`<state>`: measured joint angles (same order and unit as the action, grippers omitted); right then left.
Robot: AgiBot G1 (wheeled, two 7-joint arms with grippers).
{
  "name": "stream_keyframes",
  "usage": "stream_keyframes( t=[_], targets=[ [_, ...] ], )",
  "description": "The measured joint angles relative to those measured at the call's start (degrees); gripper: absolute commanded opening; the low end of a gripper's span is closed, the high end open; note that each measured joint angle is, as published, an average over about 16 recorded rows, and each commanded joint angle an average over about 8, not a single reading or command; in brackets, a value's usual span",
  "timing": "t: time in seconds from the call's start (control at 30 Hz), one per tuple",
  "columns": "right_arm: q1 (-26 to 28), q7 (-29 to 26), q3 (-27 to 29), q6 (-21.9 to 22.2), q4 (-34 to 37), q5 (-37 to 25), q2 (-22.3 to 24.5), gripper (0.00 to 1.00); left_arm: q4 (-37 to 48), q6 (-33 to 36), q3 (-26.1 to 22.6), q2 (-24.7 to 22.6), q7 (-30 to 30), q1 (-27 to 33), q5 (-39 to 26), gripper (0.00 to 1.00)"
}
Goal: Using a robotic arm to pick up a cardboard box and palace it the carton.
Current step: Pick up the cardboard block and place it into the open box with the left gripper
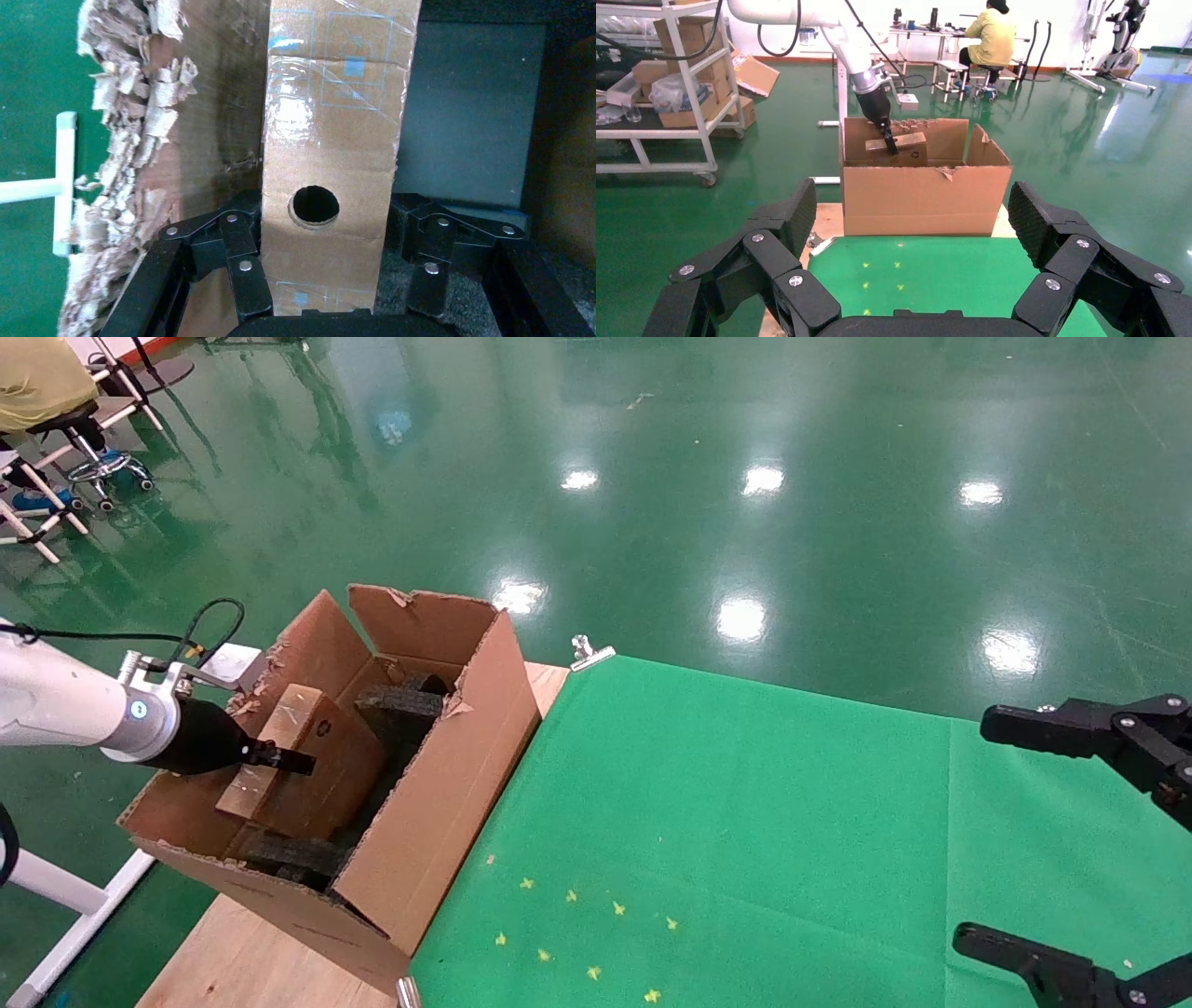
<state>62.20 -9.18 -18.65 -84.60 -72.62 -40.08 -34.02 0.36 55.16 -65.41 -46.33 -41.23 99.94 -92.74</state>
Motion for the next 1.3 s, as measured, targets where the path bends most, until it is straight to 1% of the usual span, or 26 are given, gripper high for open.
stream_keyframes(
  t=[0.2, 0.23, 0.47, 0.5, 0.83, 1.3],
  targets=[
    [0.0, 0.0, 0.0, 0.0, 0.0, 0.0, 0.0, 1.00, 0.0, -1.0, 0.4, -0.3, -0.5, -1.2, 0.6, 0.01],
    [0.0, 0.0, 0.0, 0.0, 0.0, 0.0, 0.0, 1.00, 0.0, -1.2, 0.5, -0.3, -0.6, -1.3, 0.7, 0.09],
    [0.0, 0.0, 0.0, 0.0, 0.0, 0.0, 0.0, 1.00, 0.0, -2.1, 0.6, -0.6, -1.0, -2.1, 0.9, 0.96],
    [0.0, 0.0, 0.0, 0.0, 0.0, 0.0, 0.0, 1.00, 0.0, -2.2, 0.6, -0.6, -1.1, -2.1, 1.0, 1.00],
    [0.0, 0.0, 0.0, 0.0, 0.0, 0.0, 0.0, 1.00, 0.2, -2.3, 0.5, -0.5, -1.4, -1.8, 0.7, 1.00],
    [0.0, 0.0, 0.0, 0.0, 0.0, 0.0, 0.0, 1.00, 0.2, -1.1, 0.0, -0.4, -1.9, 0.7, 0.2, 1.00]
  ],
)
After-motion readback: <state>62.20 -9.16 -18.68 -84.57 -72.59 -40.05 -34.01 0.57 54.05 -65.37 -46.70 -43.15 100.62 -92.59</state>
